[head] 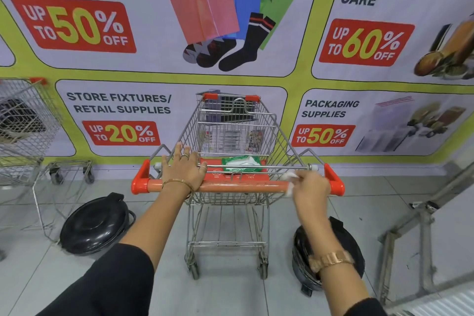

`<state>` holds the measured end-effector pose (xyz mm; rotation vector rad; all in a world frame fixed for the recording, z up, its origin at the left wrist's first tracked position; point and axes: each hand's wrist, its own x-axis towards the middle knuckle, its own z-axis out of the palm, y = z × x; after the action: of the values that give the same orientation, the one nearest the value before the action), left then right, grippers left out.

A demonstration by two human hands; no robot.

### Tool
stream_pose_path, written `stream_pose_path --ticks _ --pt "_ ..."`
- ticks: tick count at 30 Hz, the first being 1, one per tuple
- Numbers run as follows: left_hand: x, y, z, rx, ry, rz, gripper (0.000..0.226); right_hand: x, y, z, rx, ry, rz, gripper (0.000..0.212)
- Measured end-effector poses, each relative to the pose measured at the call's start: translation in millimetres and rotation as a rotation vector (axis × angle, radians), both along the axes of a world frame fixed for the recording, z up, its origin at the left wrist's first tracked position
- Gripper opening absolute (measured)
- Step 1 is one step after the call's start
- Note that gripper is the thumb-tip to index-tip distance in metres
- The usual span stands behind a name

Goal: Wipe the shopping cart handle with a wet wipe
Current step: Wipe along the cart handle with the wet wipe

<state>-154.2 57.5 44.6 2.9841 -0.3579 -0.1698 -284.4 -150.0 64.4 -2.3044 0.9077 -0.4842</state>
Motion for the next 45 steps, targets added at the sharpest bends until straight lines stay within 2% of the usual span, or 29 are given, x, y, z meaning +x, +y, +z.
stream_pose_path --ticks 4,7,9,12,15,22,27,31,34,36,40,45 --pt "-0.6 0.4 -0.8 0.000 -0.004 0.001 0.056 -10.3 -35.1 10.7 0.158 -0.155 -0.212 0.023" --pt "-1.4 -0.2 -1.6 0.005 -0.016 0.003 0.057 -12.9 -34.9 14.7 0.182 -0.231 -0.236 0.024" --pt "-0.4 0.4 -2.4 -0.001 -0.015 0.005 0.056 -14.6 -26.4 14.4 0.092 -0.204 -0.193 0.020" --pt "1.1 0.5 -3.3 -0.009 -0.014 0.007 0.056 -13.1 -12.9 3.9 -0.039 -0.067 -0.095 0.020" --pt "1.5 0.0 -3.0 0.001 -0.013 0.008 0.057 -8.6 -5.2 -1.2 -0.098 0.045 -0.043 0.023" --pt "1.3 0.0 -2.8 0.002 -0.014 0.018 0.057 2.4 20.4 0.3 -0.200 0.174 0.080 0.020" --pt "-1.3 -3.6 -0.5 0.009 -0.007 0.015 0.057 0.8 1.0 7.8 -0.201 0.205 -0.065 0.018" --pt "-0.8 -1.7 -1.0 0.008 -0.012 0.017 0.056 7.5 32.2 6.3 -0.160 0.213 0.090 0.019" --pt "-0.3 -0.3 -0.9 0.018 -0.009 0.019 0.056 10.2 30.5 7.2 -0.099 0.138 0.092 0.023" --pt "-1.6 -3.0 -0.8 0.021 -0.006 0.014 0.057 11.1 33.2 7.8 -0.137 0.164 0.092 0.022" --pt "-1.6 -1.4 -1.3 0.010 -0.007 0.017 0.056 18.6 54.9 6.2 -0.125 0.169 0.216 0.019" --pt "-2.0 -0.3 -1.8 0.006 0.009 0.018 0.058 17.4 37.4 9.9 -0.175 0.197 0.121 0.018"
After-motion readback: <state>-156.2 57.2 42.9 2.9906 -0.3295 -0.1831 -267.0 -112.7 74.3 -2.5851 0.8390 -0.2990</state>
